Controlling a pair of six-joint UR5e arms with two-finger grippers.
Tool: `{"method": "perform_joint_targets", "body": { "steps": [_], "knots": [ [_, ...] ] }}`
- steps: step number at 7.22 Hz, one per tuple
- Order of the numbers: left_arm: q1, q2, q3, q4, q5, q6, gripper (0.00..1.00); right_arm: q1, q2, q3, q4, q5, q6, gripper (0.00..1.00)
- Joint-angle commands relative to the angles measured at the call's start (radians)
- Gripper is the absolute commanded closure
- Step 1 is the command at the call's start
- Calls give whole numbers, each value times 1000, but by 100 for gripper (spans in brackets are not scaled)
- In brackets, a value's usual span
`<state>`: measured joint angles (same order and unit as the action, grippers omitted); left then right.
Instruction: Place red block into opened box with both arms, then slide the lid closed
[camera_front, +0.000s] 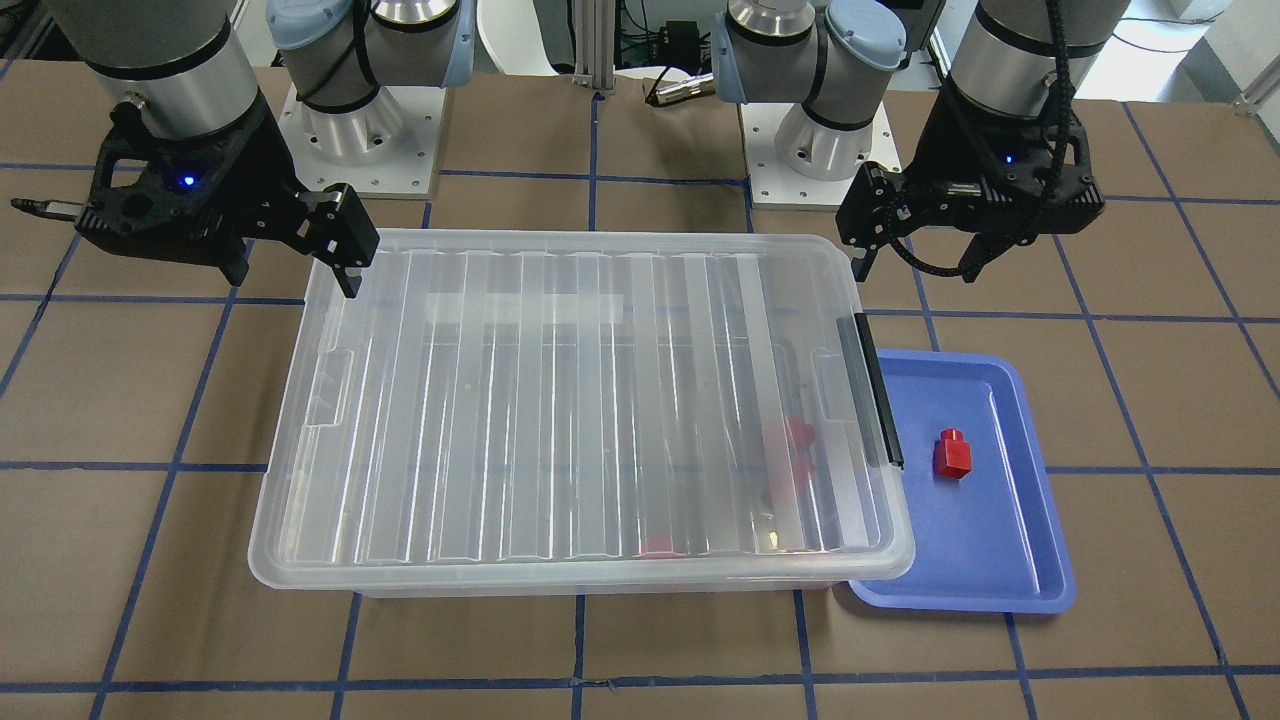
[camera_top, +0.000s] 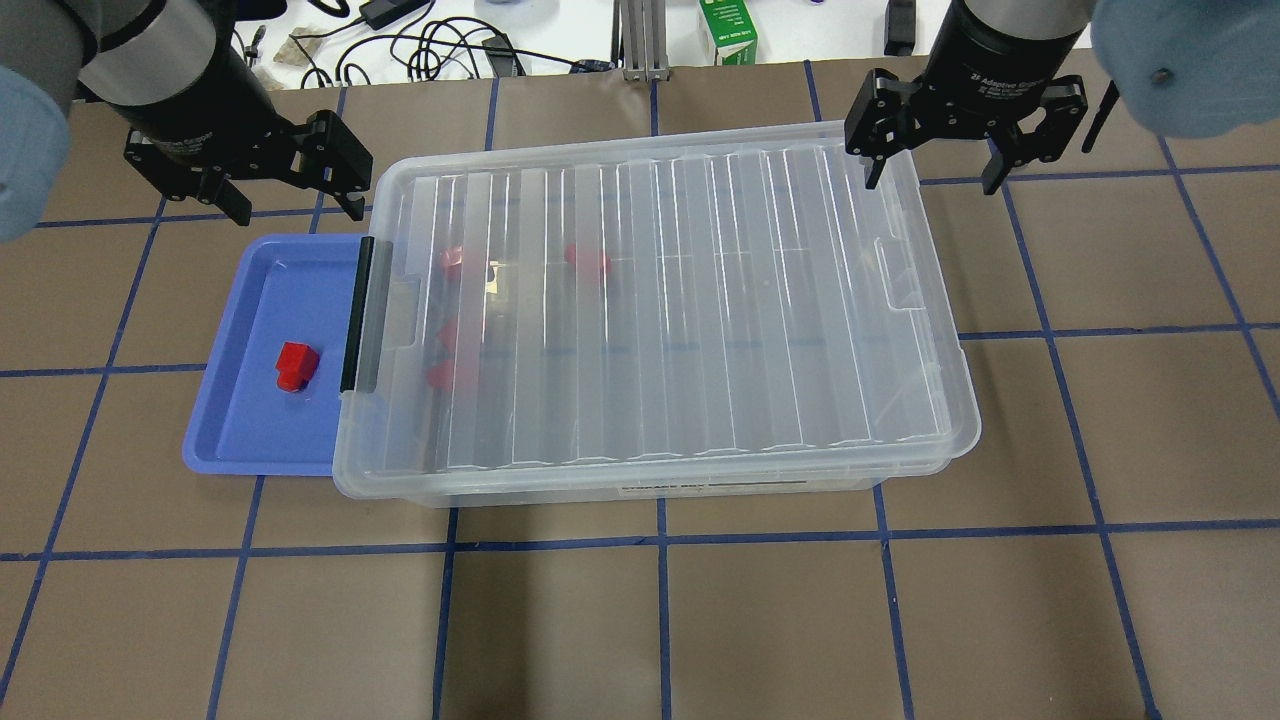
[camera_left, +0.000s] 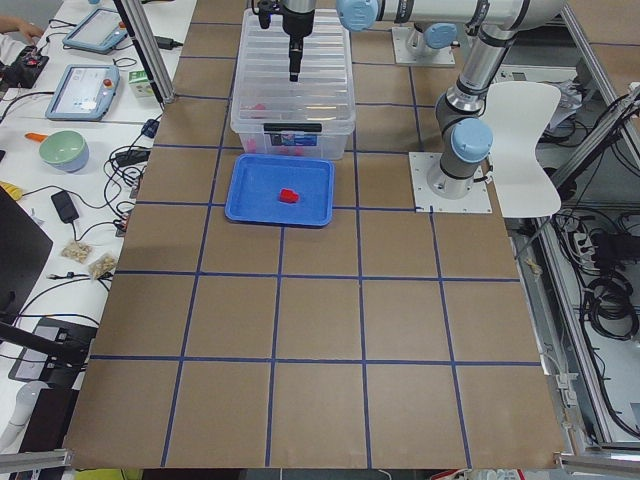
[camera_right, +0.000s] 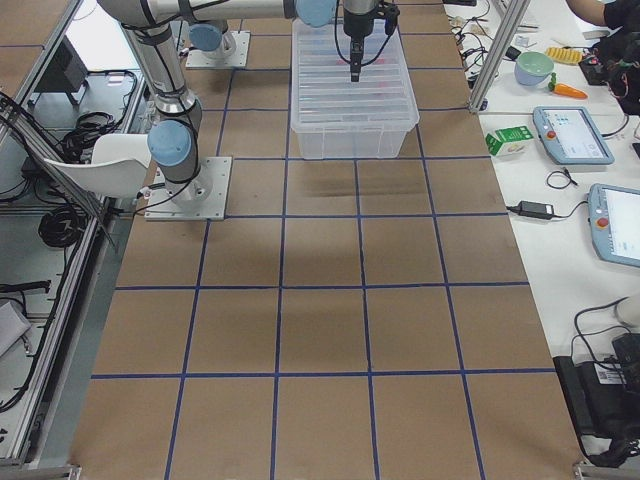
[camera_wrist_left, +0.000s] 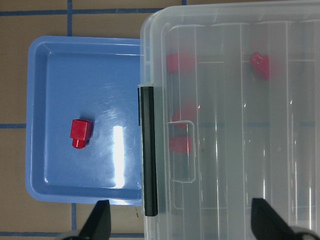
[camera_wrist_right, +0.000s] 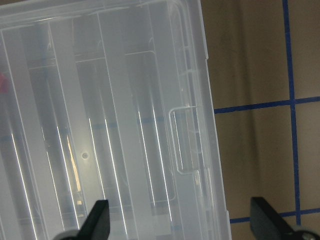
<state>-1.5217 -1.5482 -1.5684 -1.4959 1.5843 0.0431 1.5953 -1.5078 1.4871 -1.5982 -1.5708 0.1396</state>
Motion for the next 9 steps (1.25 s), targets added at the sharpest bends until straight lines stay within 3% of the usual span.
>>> {"method": "perform_joint_targets", "body": {
  "steps": [1, 5, 7, 9],
  "knots": [
    [0, -1, 1, -9, -6, 0, 0, -3, 0, -1, 0, 0, 0, 0],
    [0, -1, -1, -9, -1, 0, 0, -34, 3, -1, -22, -2, -27, 0],
    [0, 0, -1, -9, -1, 1, 0, -113, 14, 40, -19, 0, -162, 0],
    [0, -1, 1, -9, 0, 0, 0, -129, 52, 172, -205, 0, -198, 0]
  ]
}}
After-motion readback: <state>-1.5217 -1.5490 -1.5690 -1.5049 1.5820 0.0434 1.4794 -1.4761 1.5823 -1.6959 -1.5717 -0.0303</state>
